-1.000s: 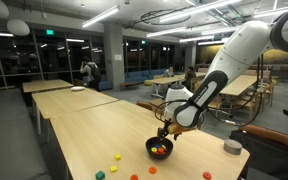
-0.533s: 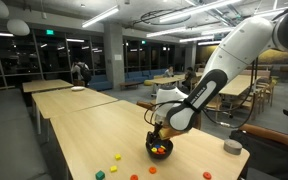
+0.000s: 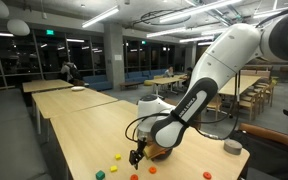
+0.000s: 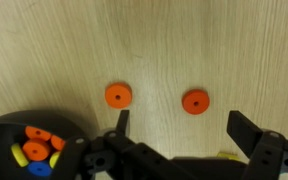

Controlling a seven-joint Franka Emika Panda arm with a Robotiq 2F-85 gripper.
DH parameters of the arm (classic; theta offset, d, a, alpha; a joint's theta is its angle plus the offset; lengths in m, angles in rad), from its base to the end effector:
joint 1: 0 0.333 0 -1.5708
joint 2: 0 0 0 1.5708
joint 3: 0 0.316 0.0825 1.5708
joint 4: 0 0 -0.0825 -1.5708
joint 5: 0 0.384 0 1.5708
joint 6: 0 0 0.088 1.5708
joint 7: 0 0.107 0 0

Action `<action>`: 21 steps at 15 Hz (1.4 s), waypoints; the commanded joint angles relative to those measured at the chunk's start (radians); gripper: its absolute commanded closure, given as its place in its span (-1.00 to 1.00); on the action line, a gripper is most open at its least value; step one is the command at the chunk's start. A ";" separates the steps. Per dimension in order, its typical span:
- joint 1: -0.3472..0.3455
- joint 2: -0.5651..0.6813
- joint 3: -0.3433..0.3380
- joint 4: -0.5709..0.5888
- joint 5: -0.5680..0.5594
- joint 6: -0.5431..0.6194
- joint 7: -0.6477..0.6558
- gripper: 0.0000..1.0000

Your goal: Put some of the discs on the table into the bowl

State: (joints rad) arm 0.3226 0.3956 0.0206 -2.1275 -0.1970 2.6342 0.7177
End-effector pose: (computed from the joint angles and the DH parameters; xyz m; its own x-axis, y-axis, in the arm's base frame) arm 0.5509 0.2019 0.2310 0.9677 -0.2049 0.1467 -0.2089 -0.9779 0.0122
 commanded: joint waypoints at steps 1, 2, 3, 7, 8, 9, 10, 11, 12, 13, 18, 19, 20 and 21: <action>-0.004 0.104 0.016 0.132 0.051 -0.061 -0.045 -1.00; -0.008 0.126 0.019 0.157 0.066 -0.073 -0.057 -1.00; -0.012 0.149 0.023 0.185 0.084 -0.085 -0.072 -1.00; -0.024 0.216 0.037 0.265 0.159 -0.128 -0.134 -1.00; -0.025 0.226 0.040 0.275 0.176 -0.133 -0.146 -1.00; -0.025 0.233 0.043 0.285 0.192 -0.141 -0.157 -1.00; -0.021 0.239 0.042 0.285 0.203 -0.137 -0.161 -1.00; -0.018 0.240 0.042 0.284 0.213 -0.135 -0.163 -1.00; -0.011 0.242 0.038 0.279 0.216 -0.127 -0.157 -1.00; -0.006 0.245 0.035 0.277 0.219 -0.122 -0.153 -1.00; 0.010 0.267 0.024 0.272 0.211 -0.106 -0.139 -1.00; 0.011 0.274 0.024 0.276 0.210 -0.108 -0.140 -1.00; 0.016 0.280 0.020 0.277 0.206 -0.106 -0.137 -1.00; 0.018 0.288 0.018 0.281 0.204 -0.106 -0.136 -1.00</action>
State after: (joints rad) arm 0.3244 0.6570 0.0508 -1.8777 -0.0060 2.5252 0.5853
